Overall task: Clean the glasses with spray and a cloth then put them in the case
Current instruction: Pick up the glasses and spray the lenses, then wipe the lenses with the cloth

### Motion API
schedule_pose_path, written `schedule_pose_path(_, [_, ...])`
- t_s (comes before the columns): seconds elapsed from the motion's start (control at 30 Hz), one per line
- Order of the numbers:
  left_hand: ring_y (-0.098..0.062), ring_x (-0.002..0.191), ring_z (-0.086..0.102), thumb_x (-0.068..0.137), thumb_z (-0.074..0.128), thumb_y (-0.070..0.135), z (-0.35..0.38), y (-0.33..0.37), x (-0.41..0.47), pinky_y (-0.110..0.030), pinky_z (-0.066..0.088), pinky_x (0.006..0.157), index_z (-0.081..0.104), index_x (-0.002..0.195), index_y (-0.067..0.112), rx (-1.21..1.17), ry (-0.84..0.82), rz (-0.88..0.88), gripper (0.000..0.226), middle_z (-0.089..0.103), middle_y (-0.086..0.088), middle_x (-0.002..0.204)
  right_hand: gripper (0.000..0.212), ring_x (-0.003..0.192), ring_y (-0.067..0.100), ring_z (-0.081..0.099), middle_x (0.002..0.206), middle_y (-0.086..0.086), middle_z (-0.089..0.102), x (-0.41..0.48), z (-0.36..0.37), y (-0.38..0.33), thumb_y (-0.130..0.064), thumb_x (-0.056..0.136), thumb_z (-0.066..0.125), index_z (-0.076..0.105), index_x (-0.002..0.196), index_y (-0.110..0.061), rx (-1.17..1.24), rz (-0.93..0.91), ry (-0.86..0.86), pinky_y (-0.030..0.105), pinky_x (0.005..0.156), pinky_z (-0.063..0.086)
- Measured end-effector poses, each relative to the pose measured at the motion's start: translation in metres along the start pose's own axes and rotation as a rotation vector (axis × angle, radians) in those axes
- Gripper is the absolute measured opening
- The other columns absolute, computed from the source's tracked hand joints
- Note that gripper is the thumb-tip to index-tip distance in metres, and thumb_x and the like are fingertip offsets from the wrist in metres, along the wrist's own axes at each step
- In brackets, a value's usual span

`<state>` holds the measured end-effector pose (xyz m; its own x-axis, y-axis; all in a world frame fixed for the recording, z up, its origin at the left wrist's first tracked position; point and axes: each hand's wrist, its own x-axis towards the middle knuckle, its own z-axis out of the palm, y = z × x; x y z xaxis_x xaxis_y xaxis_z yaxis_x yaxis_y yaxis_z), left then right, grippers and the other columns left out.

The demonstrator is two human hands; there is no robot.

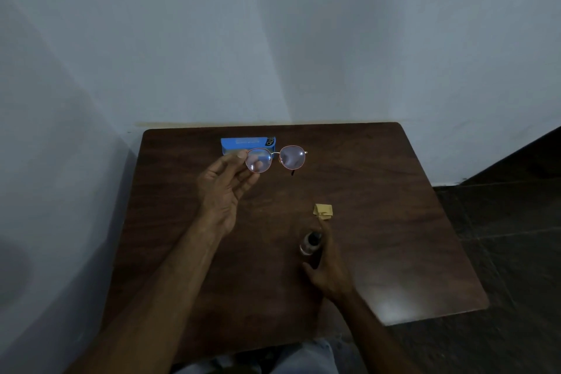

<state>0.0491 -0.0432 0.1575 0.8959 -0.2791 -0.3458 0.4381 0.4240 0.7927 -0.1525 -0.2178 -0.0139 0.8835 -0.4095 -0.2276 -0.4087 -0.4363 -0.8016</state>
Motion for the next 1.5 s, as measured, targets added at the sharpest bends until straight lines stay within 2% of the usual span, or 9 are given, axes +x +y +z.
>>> schedule_pose_path(0.13, [-0.015, 0.081, 0.080, 0.099, 0.068, 0.009, 0.001, -0.002, 0.002, -0.024, 0.064, 0.069, 0.076, 0.104, 0.011, -0.006, -0.001, -0.015, 0.009, 0.082, -0.006, 0.096, 0.094, 0.140, 0.016, 0.050, 0.155, -0.007, 0.050, 0.003, -0.014, 0.016, -0.010, 0.080, 0.068, 0.029, 0.157, -0.048, -0.078, 0.125, -0.019, 0.043, 0.110, 0.052])
schedule_pose_path(0.33, [-0.014, 0.083, 0.080, 0.099, 0.069, 0.011, 0.004, -0.008, 0.001, -0.024, 0.064, 0.070, 0.076, 0.105, 0.010, 0.015, -0.014, -0.040, 0.009, 0.082, -0.005, 0.096, 0.027, 0.110, 0.031, 0.062, 0.123, 0.011, 0.064, 0.050, -0.024, 0.002, -0.016, 0.101, 0.058, 0.060, 0.128, -0.015, -0.240, 0.109, 0.195, 0.036, 0.082, 0.046])
schedule_pose_path(0.47, [-0.013, 0.082, 0.080, 0.099, 0.069, 0.012, 0.004, -0.008, 0.000, -0.024, 0.063, 0.069, 0.076, 0.108, 0.010, 0.038, -0.020, -0.050, 0.012, 0.082, -0.004, 0.094, 0.023, 0.106, 0.039, 0.064, 0.118, 0.016, 0.066, 0.093, -0.026, -0.010, -0.027, 0.099, 0.064, 0.063, 0.116, -0.012, -0.350, 0.071, 0.175, 0.044, 0.083, 0.054])
schedule_pose_path(0.7, [-0.014, 0.084, 0.080, 0.100, 0.068, 0.012, 0.002, -0.008, -0.002, -0.024, 0.063, 0.069, 0.076, 0.109, 0.010, 0.070, -0.009, -0.054, 0.012, 0.083, -0.004, 0.095, 0.046, 0.131, 0.039, 0.050, 0.137, 0.019, 0.056, 0.117, -0.021, -0.022, -0.035, 0.095, 0.073, 0.056, 0.127, -0.006, -0.612, 0.131, 0.049, 0.042, 0.100, 0.044])
schedule_pose_path(1.03, [-0.015, 0.086, 0.081, 0.099, 0.069, 0.010, 0.004, -0.013, -0.004, -0.024, 0.064, 0.069, 0.075, 0.110, 0.009, 0.070, -0.006, -0.088, 0.013, 0.083, -0.006, 0.097, 0.014, 0.110, 0.044, 0.060, 0.118, 0.026, 0.064, 0.118, -0.028, -0.013, -0.011, 0.100, 0.057, 0.062, 0.108, 0.000, -0.577, 0.071, 0.138, 0.042, 0.082, 0.047])
schedule_pose_path(1.13, [-0.015, 0.086, 0.081, 0.099, 0.069, 0.011, 0.006, -0.014, -0.004, -0.023, 0.063, 0.068, 0.075, 0.112, 0.008, 0.073, -0.022, -0.082, 0.015, 0.083, -0.006, 0.099, 0.016, 0.110, 0.041, 0.064, 0.117, 0.021, 0.068, 0.120, -0.032, -0.013, -0.014, 0.099, 0.061, 0.065, 0.110, -0.003, -0.447, 0.190, 0.187, 0.043, 0.086, 0.050])
schedule_pose_path(1.27, [-0.013, 0.084, 0.080, 0.099, 0.069, 0.011, 0.008, -0.011, -0.005, -0.023, 0.063, 0.068, 0.075, 0.113, 0.007, 0.050, -0.035, -0.066, 0.016, 0.083, -0.005, 0.096, 0.010, 0.082, 0.032, 0.073, 0.092, 0.016, 0.077, 0.121, -0.039, -0.017, -0.018, 0.093, 0.078, 0.071, 0.096, -0.010, 0.221, 0.392, 0.462, 0.049, 0.079, 0.061])
schedule_pose_path(1.37, [-0.015, 0.085, 0.080, 0.099, 0.070, 0.011, 0.010, -0.010, -0.007, -0.024, 0.064, 0.070, 0.076, 0.108, 0.010, 0.031, -0.028, -0.050, 0.011, 0.083, -0.006, 0.097, 0.020, 0.081, 0.028, 0.070, 0.095, 0.019, 0.074, 0.107, -0.054, -0.057, 0.006, 0.090, 0.075, 0.071, 0.096, -0.013, 0.590, 0.271, 0.668, 0.047, 0.078, 0.060])
schedule_pose_path(1.5, [-0.017, 0.084, 0.081, 0.099, 0.070, 0.010, 0.017, -0.007, -0.009, -0.025, 0.064, 0.071, 0.076, 0.107, 0.008, 0.008, 0.007, -0.014, 0.011, 0.083, -0.008, 0.098, 0.023, 0.096, 0.021, 0.073, 0.107, 0.014, 0.077, 0.066, -0.072, -0.147, 0.005, 0.093, 0.073, 0.074, 0.113, -0.005, 0.590, -0.022, 0.882, 0.034, 0.088, 0.062])
